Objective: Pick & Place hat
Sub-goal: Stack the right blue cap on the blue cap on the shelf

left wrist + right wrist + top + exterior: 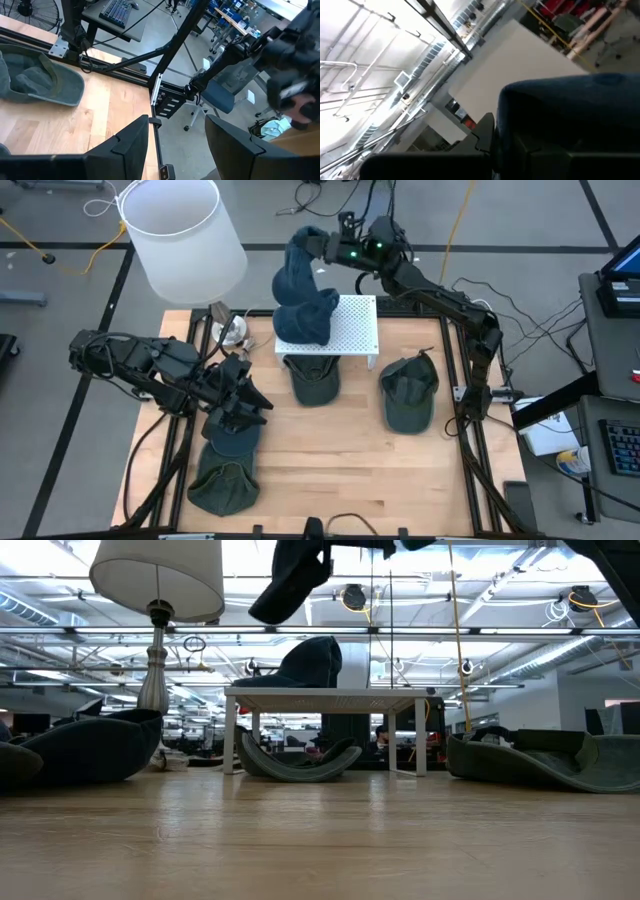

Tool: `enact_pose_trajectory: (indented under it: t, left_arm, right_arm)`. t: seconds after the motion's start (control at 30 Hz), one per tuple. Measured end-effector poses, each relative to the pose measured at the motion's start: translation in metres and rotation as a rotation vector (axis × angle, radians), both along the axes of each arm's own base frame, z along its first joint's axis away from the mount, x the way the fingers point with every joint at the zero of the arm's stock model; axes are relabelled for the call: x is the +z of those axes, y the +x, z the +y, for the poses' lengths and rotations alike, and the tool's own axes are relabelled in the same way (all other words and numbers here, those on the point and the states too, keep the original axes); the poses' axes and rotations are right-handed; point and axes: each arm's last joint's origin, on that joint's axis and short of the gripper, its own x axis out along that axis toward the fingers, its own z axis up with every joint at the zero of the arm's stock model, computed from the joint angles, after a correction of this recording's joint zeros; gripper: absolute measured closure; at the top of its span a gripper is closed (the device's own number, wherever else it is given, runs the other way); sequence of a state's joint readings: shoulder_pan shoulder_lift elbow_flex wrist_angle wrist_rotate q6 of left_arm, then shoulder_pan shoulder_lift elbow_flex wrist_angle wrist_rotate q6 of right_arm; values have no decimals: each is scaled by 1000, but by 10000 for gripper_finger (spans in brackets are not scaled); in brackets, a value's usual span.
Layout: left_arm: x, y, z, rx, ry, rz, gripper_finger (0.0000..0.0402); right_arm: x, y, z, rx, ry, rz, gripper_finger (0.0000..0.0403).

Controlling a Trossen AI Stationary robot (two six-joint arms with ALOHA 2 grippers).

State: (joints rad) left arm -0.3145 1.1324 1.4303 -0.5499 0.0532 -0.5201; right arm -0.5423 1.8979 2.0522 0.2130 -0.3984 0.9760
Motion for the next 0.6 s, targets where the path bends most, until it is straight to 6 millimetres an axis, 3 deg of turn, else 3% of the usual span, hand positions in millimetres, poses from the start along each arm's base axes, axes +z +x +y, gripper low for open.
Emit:
enact_pose_trajectory:
  t: [0.27, 0.6]
  left_arm:
    - [0, 0, 0, 0, 0, 1, 201]
    - [0, 0, 0, -4, 14, -4, 201]
  right_arm:
    - [-29, 13, 5, -16, 98, 218, 388]
    - [-45, 12, 5, -52, 154, 375, 388]
